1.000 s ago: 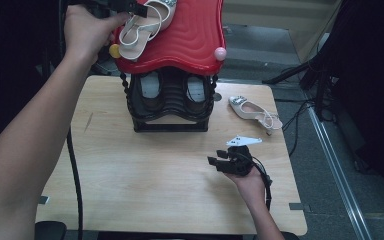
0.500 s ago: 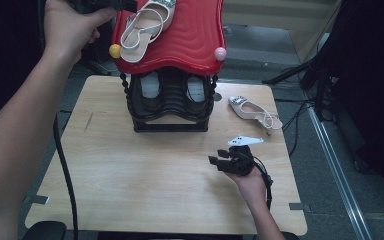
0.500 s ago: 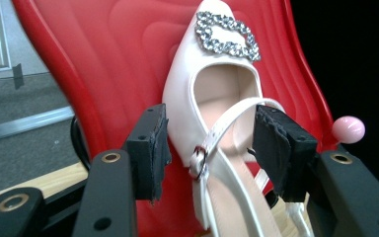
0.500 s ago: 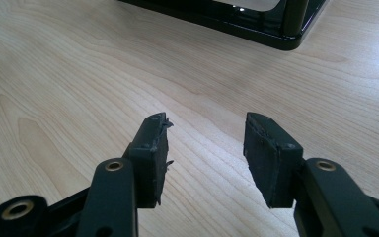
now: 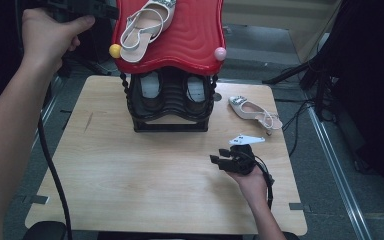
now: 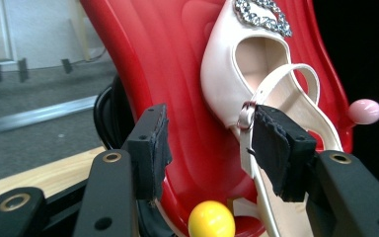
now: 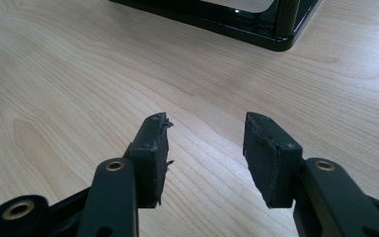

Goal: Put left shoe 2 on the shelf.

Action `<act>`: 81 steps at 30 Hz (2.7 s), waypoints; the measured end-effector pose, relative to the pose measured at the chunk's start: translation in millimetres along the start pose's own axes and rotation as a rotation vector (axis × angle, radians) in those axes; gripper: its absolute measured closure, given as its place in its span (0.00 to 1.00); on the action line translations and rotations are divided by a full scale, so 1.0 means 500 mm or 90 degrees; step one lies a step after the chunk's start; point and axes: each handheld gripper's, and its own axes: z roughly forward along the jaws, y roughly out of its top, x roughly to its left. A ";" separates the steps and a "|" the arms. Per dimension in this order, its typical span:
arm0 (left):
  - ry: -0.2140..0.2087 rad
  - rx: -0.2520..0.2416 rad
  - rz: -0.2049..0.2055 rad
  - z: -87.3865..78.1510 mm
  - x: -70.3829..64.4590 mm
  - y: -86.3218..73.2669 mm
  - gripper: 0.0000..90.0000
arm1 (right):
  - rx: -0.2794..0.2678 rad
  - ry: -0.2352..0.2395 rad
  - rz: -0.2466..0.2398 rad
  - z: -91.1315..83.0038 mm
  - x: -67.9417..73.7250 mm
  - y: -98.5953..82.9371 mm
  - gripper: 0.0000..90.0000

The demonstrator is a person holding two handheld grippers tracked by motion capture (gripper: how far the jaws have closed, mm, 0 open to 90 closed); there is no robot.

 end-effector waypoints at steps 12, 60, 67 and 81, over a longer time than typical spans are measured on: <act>0.028 0.009 -0.012 -0.001 0.057 -0.058 0.55 | 0.000 -0.004 -0.002 -0.001 -0.003 0.001 0.59; 0.011 0.073 -0.052 0.119 0.161 -0.369 0.56 | -0.021 -0.024 0.004 -0.023 -0.032 0.005 0.63; 0.014 0.084 -0.040 0.133 0.152 -0.413 0.56 | -0.020 -0.025 0.008 -0.025 -0.035 0.005 0.64; 0.005 0.113 -0.042 0.189 0.141 -0.505 0.55 | -0.017 -0.036 0.014 -0.026 -0.052 0.003 0.69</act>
